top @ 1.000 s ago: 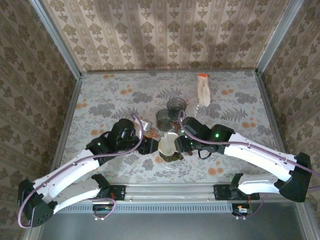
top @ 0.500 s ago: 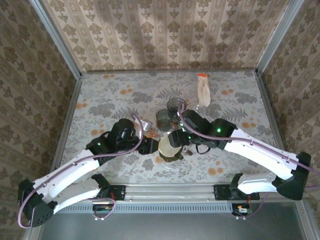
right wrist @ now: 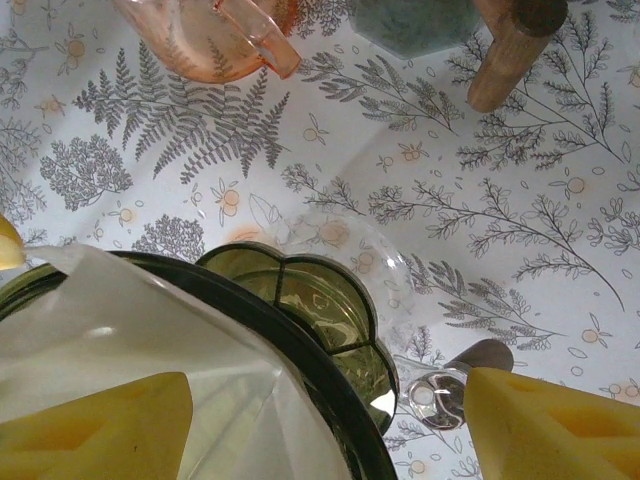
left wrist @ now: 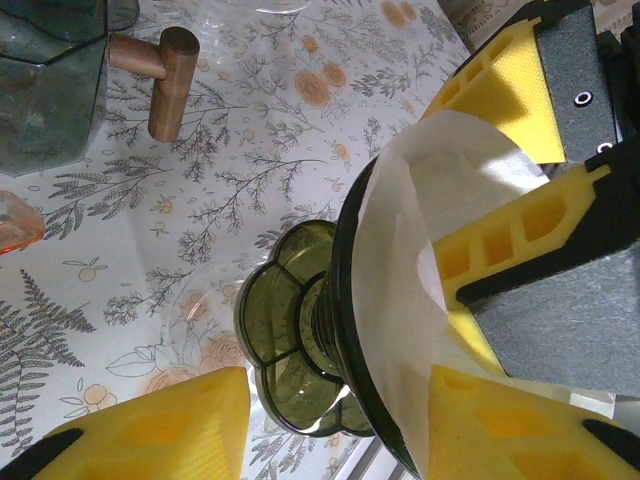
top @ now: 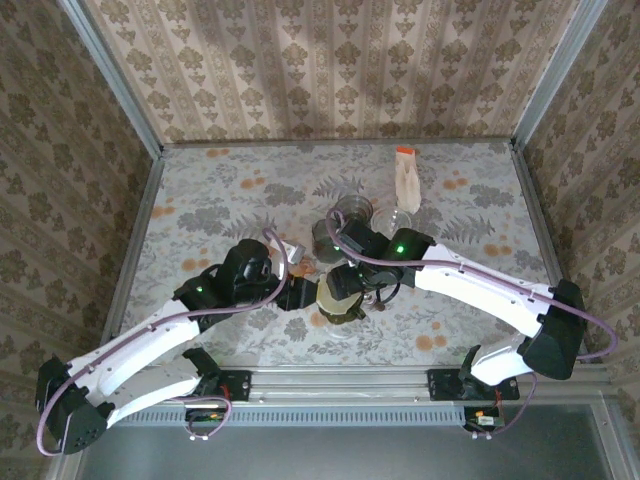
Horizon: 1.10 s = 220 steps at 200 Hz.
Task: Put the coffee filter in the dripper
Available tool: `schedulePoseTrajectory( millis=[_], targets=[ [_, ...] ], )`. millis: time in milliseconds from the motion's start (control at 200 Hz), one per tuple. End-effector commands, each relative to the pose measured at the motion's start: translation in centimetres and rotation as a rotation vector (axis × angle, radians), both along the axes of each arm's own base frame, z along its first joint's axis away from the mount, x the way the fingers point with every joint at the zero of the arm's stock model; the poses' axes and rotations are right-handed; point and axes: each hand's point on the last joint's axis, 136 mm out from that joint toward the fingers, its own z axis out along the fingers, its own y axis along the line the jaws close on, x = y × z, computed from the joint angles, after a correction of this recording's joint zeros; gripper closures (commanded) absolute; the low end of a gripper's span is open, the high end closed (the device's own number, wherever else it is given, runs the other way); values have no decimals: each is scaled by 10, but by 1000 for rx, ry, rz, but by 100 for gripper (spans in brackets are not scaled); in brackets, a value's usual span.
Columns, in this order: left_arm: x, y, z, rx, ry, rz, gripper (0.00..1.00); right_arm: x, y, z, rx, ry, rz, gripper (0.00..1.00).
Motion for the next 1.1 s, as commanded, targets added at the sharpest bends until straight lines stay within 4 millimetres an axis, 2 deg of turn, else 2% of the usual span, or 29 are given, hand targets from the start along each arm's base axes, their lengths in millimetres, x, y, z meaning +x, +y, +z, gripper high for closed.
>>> schedulePoseTrajectory(
  millis=[0, 290, 750, 935, 1095],
  targets=[
    [1, -2, 4, -28, -3, -2, 53, -4, -8, -9, -58, 29, 14, 26],
    [1, -3, 5, -33, -2, -5, 52, -4, -17, -22, -127, 35, 10, 26],
    [1, -5, 2, -31, 7, -10, 52, -4, -19, -50, -192, 74, 11, 27],
    [1, -5, 2, -35, 9, -12, 52, -5, -20, -55, -192, 84, 8, 27],
    [1, -5, 10, -66, -5, -4, 44, -6, -19, -58, -196, 91, 8, 27]
  ],
)
